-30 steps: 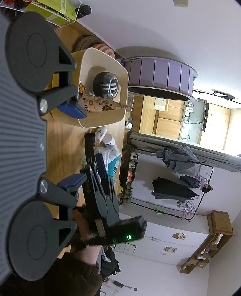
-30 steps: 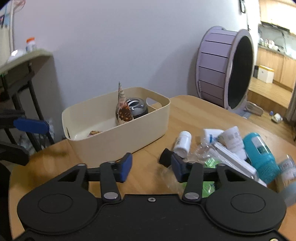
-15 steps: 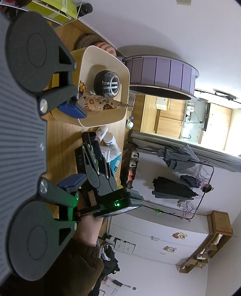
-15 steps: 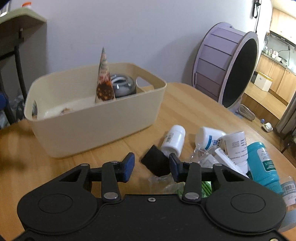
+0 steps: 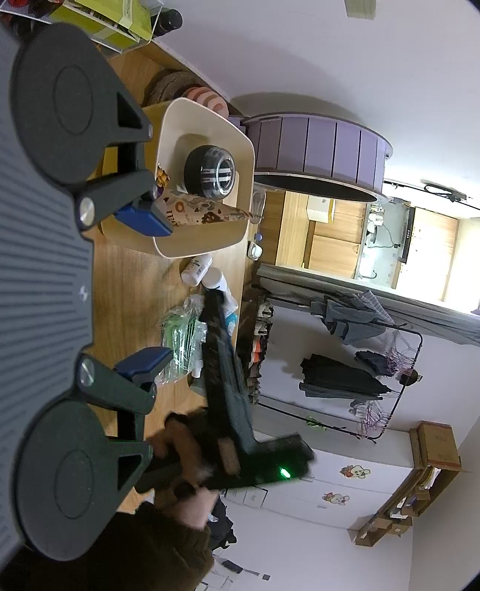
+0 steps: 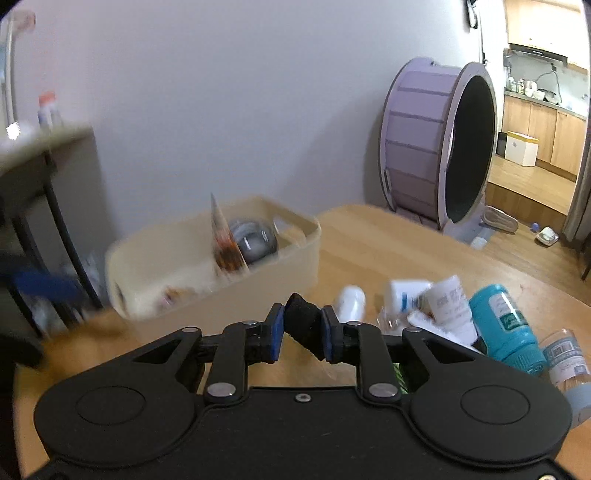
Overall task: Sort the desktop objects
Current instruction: 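Carry the black object into the cream basket and open the right gripper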
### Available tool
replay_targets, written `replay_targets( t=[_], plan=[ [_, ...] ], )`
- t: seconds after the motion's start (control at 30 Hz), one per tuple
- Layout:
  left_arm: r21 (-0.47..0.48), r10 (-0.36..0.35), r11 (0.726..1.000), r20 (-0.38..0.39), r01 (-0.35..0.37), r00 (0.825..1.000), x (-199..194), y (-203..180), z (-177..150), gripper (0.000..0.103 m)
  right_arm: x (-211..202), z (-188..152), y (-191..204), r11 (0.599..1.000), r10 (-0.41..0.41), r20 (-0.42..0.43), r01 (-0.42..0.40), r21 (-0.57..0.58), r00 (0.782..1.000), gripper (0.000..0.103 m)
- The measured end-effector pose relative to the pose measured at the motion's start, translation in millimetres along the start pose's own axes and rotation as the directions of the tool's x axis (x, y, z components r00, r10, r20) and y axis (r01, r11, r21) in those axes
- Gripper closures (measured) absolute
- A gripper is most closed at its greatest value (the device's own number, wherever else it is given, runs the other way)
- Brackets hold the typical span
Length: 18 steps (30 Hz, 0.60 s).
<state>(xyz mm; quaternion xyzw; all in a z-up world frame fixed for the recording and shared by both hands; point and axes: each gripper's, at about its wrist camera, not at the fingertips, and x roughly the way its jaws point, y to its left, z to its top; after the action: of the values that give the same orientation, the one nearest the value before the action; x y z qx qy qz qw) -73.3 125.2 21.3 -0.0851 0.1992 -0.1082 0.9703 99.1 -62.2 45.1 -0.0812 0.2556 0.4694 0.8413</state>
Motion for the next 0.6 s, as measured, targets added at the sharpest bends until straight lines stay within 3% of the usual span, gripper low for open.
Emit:
replay_targets(
  t=[0.13,0.27,0.43,0.5,0.6],
  plan=[
    [-0.002,0.002,1.0,0.008,-0.002,1.0,-4.1,1.1,0.3,0.038,-10.1,19.1,19.3,0.994,0.11,0.056,-0.11,0.007,0.992,0.081],
    [-0.005,0.005,1.0,0.012,-0.005,1.0,-6.3,2.8,0.2,0.038,8.8,27.9,41.8,0.983,0.184,0.042,-0.185,-0.004,0.982,0.077],
    [-0.008,0.011,1.0,0.014,-0.011,1.0,-7.7,5.1,0.4,0.038,37.0,24.8,49.6,0.984,0.179,-0.018,-0.179,0.006,0.984,0.064],
    [-0.009,0.009,1.0,0.014,-0.009,1.0,-7.6,4.5,0.7,0.038,26.2,19.5,43.4,0.987,0.159,-0.005,-0.159,0.024,0.987,0.047],
    [-0.01,0.007,1.0,0.014,-0.007,1.0,-7.5,3.7,1.0,0.038,-0.3,8.9,28.7,0.993,0.109,0.027,-0.11,0.044,0.994,0.046]
  ],
)
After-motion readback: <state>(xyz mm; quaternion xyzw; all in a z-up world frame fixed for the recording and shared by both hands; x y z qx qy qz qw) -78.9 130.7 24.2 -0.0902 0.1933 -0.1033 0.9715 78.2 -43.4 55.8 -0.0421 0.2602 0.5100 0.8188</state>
